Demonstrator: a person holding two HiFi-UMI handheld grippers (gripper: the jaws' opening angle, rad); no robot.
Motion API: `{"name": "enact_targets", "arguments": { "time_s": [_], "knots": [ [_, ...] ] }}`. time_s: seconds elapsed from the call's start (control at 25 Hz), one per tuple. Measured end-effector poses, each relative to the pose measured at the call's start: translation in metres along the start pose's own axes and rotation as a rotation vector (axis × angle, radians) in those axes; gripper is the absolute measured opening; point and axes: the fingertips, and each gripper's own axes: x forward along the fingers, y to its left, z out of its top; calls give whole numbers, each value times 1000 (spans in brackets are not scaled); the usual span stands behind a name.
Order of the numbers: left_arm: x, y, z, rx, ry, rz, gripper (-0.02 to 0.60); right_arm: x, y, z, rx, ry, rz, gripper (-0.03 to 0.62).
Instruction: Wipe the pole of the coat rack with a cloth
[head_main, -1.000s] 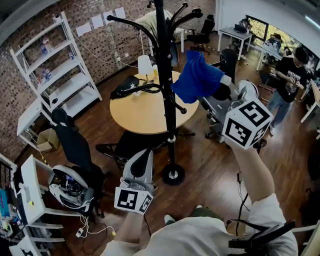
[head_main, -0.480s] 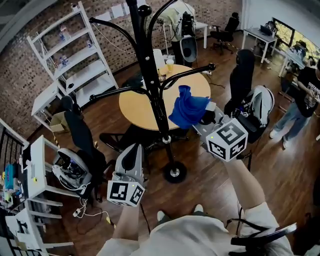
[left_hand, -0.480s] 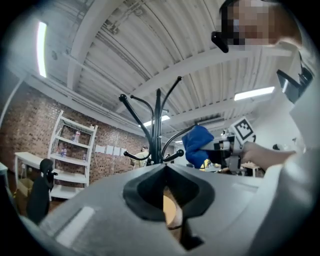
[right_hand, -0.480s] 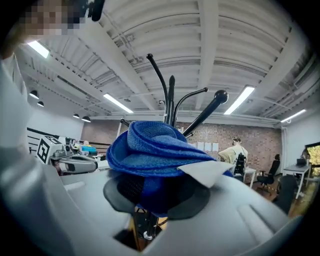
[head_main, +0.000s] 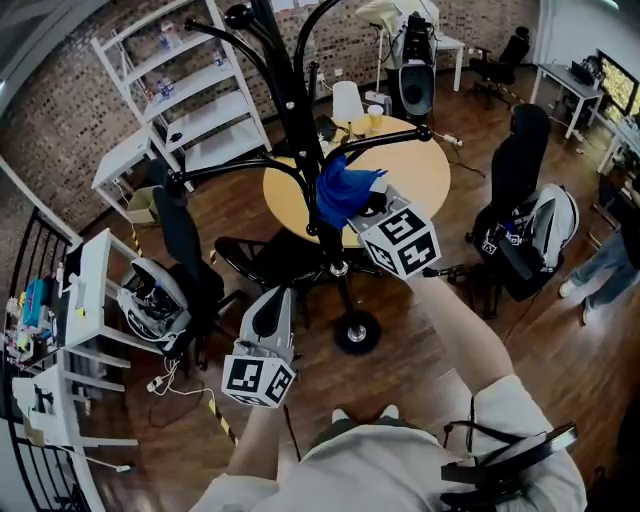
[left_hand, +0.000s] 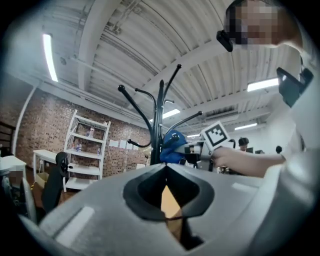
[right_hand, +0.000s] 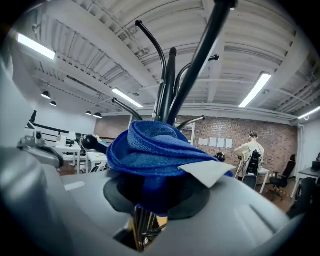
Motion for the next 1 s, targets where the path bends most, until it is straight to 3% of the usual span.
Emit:
{"name": "enact_targets", "arguments": {
  "time_s": [0.16,0.28,0.4,0.64,0.8,1.0],
  "knots": [
    [-26,24,-26,14,57,79,0,31,12,-106,75,129,1,103],
    [-35,37,-57,-48,95,93,0,47,29,-209,123,257,-21,103],
    [-35,40,-69,-91,128,81,0,53,34,-252,98,289,-58,103],
    [-35,43,-75,-65,111,75,2,38,39,-221,124,241,-91,101],
    [-24,45,-53,-27,84,70,0,-2,52,-148,142,86,-122,101],
    [-6,61,-38,-41,32,-43,2,-32,90,-88,133,-22,-168,101]
  ]
}}
